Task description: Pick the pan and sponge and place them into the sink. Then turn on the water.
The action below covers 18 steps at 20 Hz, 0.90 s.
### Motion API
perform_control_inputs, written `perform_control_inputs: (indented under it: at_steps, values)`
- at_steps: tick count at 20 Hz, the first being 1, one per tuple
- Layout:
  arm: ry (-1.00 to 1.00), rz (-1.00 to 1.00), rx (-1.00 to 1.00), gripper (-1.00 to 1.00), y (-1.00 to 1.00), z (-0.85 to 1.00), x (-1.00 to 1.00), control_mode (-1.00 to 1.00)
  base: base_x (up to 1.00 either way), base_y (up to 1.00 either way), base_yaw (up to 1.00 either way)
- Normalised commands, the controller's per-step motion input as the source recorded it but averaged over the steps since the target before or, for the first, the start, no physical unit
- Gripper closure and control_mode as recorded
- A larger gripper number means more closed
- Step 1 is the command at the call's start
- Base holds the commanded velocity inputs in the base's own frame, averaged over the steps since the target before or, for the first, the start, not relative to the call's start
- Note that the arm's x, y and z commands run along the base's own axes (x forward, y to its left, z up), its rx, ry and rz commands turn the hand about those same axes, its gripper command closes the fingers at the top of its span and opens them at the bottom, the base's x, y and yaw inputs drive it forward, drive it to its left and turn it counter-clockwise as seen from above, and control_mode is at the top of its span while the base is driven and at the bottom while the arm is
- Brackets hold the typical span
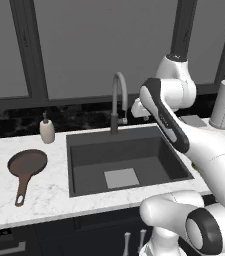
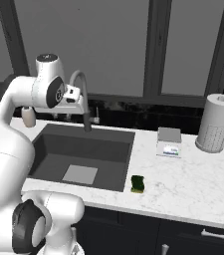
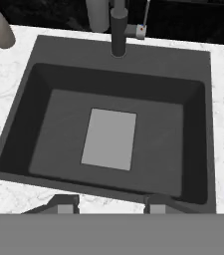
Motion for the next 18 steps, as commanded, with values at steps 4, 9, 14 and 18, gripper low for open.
perform_control_inputs:
  at_steps: [4,9,14,18]
  values:
    - [0.0,0.0,-0.01,-1.0,0.7,-0.19,-0.12,-1.0,0.0,0.0,0.0]
    - [0.0,0.05,-0.06,-1.0,1.0,-0.3,-0.41,-1.0,0.0,0.0,0.0]
    - [0.1,0.27,-0.05,-1.0,1.0,-0.17,-0.23,-1.0,0.0,0.0,0.0]
    - [0.36,0.13,-0.12,-1.0,1.0,-0.15,0.02,-1.0,0.0,0.0,0.0]
